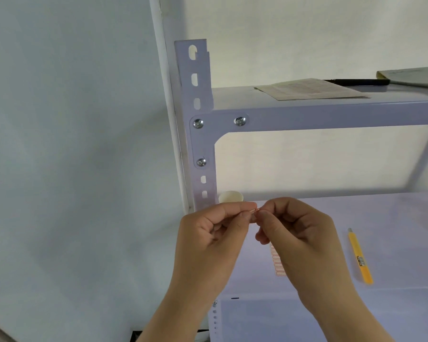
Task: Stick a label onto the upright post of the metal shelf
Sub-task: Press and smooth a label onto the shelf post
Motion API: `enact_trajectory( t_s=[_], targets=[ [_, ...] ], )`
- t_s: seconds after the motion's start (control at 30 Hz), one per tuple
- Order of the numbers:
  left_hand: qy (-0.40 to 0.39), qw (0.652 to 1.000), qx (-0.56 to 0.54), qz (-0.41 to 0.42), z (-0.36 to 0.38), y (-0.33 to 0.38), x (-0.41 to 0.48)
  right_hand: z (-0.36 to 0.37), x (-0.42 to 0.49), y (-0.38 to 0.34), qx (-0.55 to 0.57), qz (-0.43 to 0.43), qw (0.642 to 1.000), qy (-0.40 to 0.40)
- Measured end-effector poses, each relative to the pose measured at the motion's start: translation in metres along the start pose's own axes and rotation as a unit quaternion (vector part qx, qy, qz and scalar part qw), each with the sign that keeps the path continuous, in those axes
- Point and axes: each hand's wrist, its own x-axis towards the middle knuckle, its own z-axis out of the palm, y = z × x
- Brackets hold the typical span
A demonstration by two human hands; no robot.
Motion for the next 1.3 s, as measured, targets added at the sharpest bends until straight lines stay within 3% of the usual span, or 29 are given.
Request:
enact_trajectory(
  t_s=[0.43,0.77,1.1,1.3],
  targets=[
    [0.02,0.998,-0.009,-0.053,0.057,-0.016,0.002,-0.049,0.015,0.027,-0.001,0.04,0.999,-0.019],
    [0.045,0.992,-0.011,-0.115,0.07,-0.056,0.032,-0.043,0.041,0.056,-0.038,0.088,0.995,0.005],
    [0.077,0.99,-0.026,-0.118,0.07,-0.088,0.063,-0.023,0.073,0.078,-0.072,0.113,0.99,0.04],
    [0.097,0.99,0.008,-0.1,0.078,-0.106,0.082,-0.024,0.099,0.096,-0.088,0.11,0.99,0.013]
  ],
)
